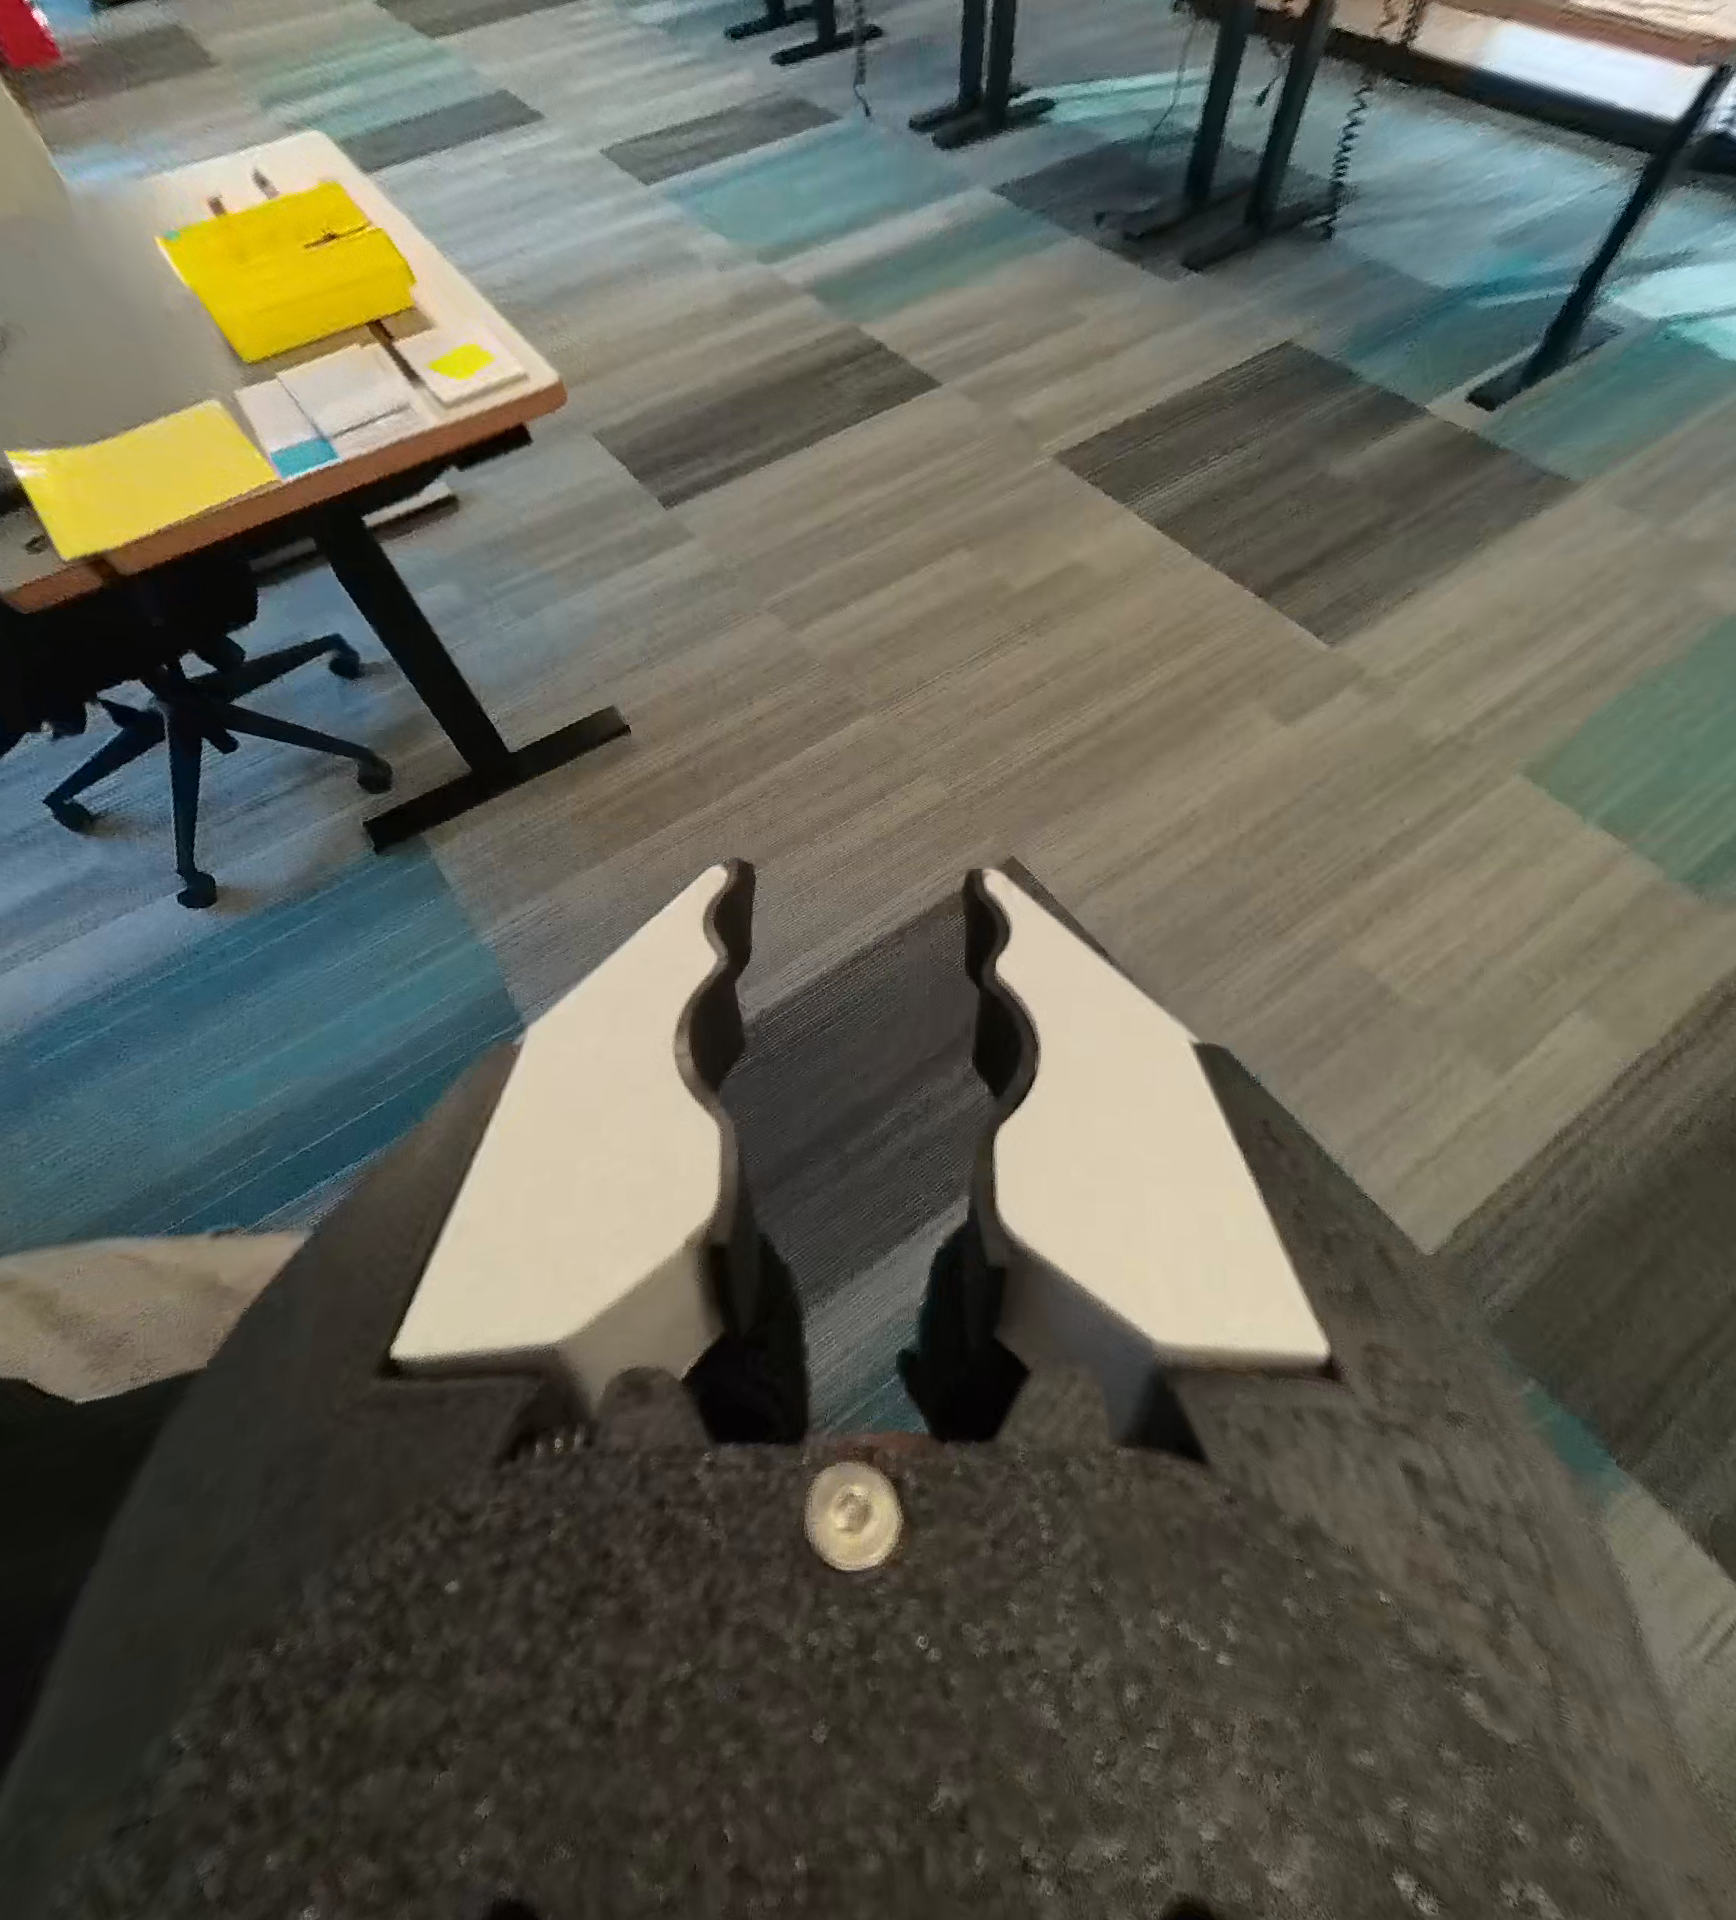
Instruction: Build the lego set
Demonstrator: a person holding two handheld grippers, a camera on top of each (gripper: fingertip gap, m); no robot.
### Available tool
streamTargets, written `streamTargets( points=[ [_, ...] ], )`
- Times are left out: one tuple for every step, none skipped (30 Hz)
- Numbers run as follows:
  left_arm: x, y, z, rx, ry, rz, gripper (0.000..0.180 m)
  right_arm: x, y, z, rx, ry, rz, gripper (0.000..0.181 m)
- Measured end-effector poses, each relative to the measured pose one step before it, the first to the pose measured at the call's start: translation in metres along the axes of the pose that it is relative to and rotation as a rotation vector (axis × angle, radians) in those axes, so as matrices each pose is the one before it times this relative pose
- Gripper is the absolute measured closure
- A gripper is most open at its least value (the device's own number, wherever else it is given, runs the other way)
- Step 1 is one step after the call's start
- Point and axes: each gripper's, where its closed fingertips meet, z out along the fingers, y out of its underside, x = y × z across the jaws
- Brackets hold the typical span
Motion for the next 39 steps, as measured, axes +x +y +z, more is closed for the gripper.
streamTargets(
  points=[
    [-0.01686, -0.01602, 0.01932, 0.0057, -0.0044, -0.0256, 0.159, 0.0088, -0.02001, 0.02732, 0.0085, -0.0258, -0.0078, 0.14],
    [-0.01684, -0.01492, 0.02035, 0.0057, -0.008, -0.0199, 0.16, 0.00781, -0.0205, 0.02563, 0.0258, -0.0307, 0.0055, 0.14],
    [-0.01723, -0.01406, 0.02149, 0.0051, -0.0161, -0.0088, 0.16, 0.00753, -0.02004, 0.02624, 0.0353, -0.039, 0.0239, 0.141],
    [-0.01745, -0.01333, 0.02328, 0.0031, -0.023, 0.0028, 0.16, 0.00922, -0.01627, 0.0267, 0.0219, -0.0337, 0.0288, 0.141],
    [-0.01694, -0.01289, 0.02517, 0.0005, -0.0227, 0.0098, 0.16, 0.0124, -0.0121, 0.02724, -0.0042, -0.0151, 0.0104, 0.141],
    [-0.01579, -0.01284, 0.02705, 0.0015, -0.0184, 0.0107, 0.16, 0.0158, -0.00853, 0.02769, -0.0154, 0.0038, -0.0193, 0.141],
    [-0.01494, -0.01446, 0.02792, 0.0073, -0.0126, 0.0078, 0.16, 0.01796, -0.00823, 0.02749, -0.0124, 0.018, -0.0383, 0.141],
    [-0.01419, -0.0151, 0.02907, 0.0108, -0.0044, 0.0029, 0.161, 0.01827, -0.01004, 0.02747, -0.0039, 0.0227, -0.0443, 0.141],
    [-0.01246, -0.01612, 0.03237, 0.0078, 0.0057, 0.0005, 0.161, 0.01858, -0.00864, 0.02719, 0.0013, 0.021, -0.0339, 0.141],
    [-0.01107, -0.01662, 0.03107, 0.0042, 0.012, 0.0037, 0.16, 0.01715, -0.00915, 0.02716, 0.0032, 0.0125, -0.0144, 0.141],
    [-0.01109, -0.01818, 0.02872, 0.0097, 0.0096, 0.0096, 0.16, 0.01463, -0.01088, 0.02565, 0.0071, -0.0036, 0.0097, 0.141],
    [-0.0125, -0.01936, 0.02866, 0.0146, 0.002, 0.0126, 0.16, 0.01276, -0.01216, 0.02387, 0.0064, -0.0203, 0.0316, 0.141],
    [-0.01402, -0.01872, 0.02997, 0.0037, -0.005, 0.0109, 0.16, 0.01594, -0.01064, 0.02296, 0.0074, -0.0145, 0.0612, 0.141],
    [-0.01442, -0.01857, 0.02948, -0.0132, -0.0056, 0.0098, 0.156, 0.0164, -0.01506, 0.01815, 0.0155, -0.0001, 0.0894, 0.141],
    [-0.01292, -0.02058, 0.02789, -0.0096, 0.0007, 0.0137, 0.155, 0.01407, -0.01815, 0.01659, 0.0255, -0.0108, 0.0878, 0.141],
    [-0.01142, -0.02304, 0.02761, 0.0098, 0.0067, 0.0182, 0.155, 0.01321, -0.01832, 0.01596, 0.0256, -0.0102, 0.0556, 0.14],
    [-0.01036, -0.02206, 0.02855, 0.0117, 0.0124, 0.0181, 0.157, 0.01763, -0.01461, 0.01596, 0.0065, 0.0211, 0.0033, 0.14],
    [-0.00878, -0.01869, 0.03069, -0.0064, 0.0208, 0.0139, 0.157, 0.02131, -0.01221, 0.01528, -0.0121, 0.0488, -0.0461, 0.14],
    [-0.00753, -0.0189, 0.03018, -0.0164, 0.0281, 0.0104, 0.156, 0.02204, -0.01128, 0.01551, -0.0158, 0.0543, -0.0646, 0.139],
    [-0.00632, -0.02142, 0.02723, -0.002, 0.0299, 0.0107, 0.155, 0.02029, -0.01248, 0.0156, -0.0089, 0.0459, -0.0514, 0.139],
    [-0.00552, -0.02251, 0.02596, 0.0178, 0.0277, 0.0132, 0.155, 0.01821, -0.01391, 0.01572, 0.0029, 0.0306, -0.0347, 0.138],
    [-0.00606, -0.02082, 0.02677, 0.0175, 0.0277, 0.0152, 0.155, 0.01685, -0.01399, 0.01714, 0.0147, 0.022, -0.0223, 0.138],
    [-0.00654, -0.01762, 0.02817, 0.0045, 0.027, 0.0167, 0.155, 0.01795, -0.01231, 0.01845, 0.0189, 0.0242, -0.0139, 0.138],
    [-0.00764, -0.01575, 0.02865, 0.0012, 0.0187, 0.0179, 0.155, 0.01867, -0.0098, 0.0203, 0.0166, 0.0256, -0.0041, 0.138],
    [-0.00746, -0.01516, 0.02768, 0.0087, 0.0122, 0.0173, 0.155, 0.01814, -0.00731, 0.02226, 0.0113, 0.0183, 0.0062, 0.138],
    [-0.00712, -0.01452, 0.02848, 0.012, 0.0141, 0.0142, 0.155, 0.01722, -0.00656, 0.02427, 0.0092, 0.0112, 0.0098, 0.138],
    [-0.00655, -0.0131, 0.02974, 0.0067, 0.0164, 0.0109, 0.155, 0.01735, -0.00593, 0.02509, 0.0116, 0.0106, 0.0052, 0.138],
    [-0.00753, -0.01155, 0.03221, 0.0014, 0.0142, 0.0096, 0.155, 0.01738, -0.00521, 0.02663, 0.0097, 0.0102, 0.0, 0.138],
    [-0.0079, -0.01111, 0.03191, 0.0013, 0.0113, 0.0067, 0.155, 0.01837, -0.00396, 0.02823, 0.0044, 0.0111, -0.0033, 0.138],
    [-0.00751, -0.01054, 0.03151, -0.0018, 0.0124, 0.0015, 0.155, 0.02048, -0.00193, 0.02826, -0.0066, 0.0242, -0.0002, 0.138],
    [-0.00734, -0.00986, 0.03162, -0.0087, 0.0153, -0.0016, 0.155, 0.02079, -0.00279, 0.02916, -0.0138, 0.0215, 0.0118, 0.138],
    [-0.0081, -0.01024, 0.03102, -0.0094, 0.0129, -0.001, 0.155, 0.0174, -0.00293, 0.02798, 0.001, 0.0043, 0.0231, 0.138],
    [-0.00931, -0.0103, 0.03069, -0.0093, 0.0067, -0.002, 0.155, 0.01726, -0.00739, 0.02763, 0.0098, 0.0024, 0.021, 0.138],
    [-0.00978, -0.00968, 0.03004, -0.0215, 0.0071, -0.0076, 0.155, 0.01897, -0.00701, 0.0275, -0.0062, 0.0135, 0.0148, 0.138],
    [-0.00942, -0.01191, 0.02777, -0.0309, 0.0113, -0.0104, 0.155, 0.01804, -0.00949, 0.02644, -0.0176, 0.0118, 0.008, 0.136],
    [-0.00941, -0.01599, 0.02447, -0.0181, 0.0104, -0.0065, 0.154, 0.01539, -0.0146, 0.02492, -0.0019, 0.0007, 0.0039, 0.135],
    [-0.00964, -0.01931, 0.02157, 0.0032, 0.0065, -0.0001, 0.154, 0.01354, -0.01803, 0.02444, 0.0187, -0.0074, -0.0009, 0.135],
    [-0.01001, -0.01948, 0.02052, 0.0096, 0.0054, 0.0051, 0.154, 0.01371, -0.01663, 0.02572, 0.0156, -0.0077, -0.0039, 0.135],
    [-0.01055, -0.01677, 0.02092, 0.0028, 0.0064, 0.0055, 0.154, 0.01244, -0.01288, 0.02647, -0.0052, -0.0164, -0.004, 0.135]
  ],
)
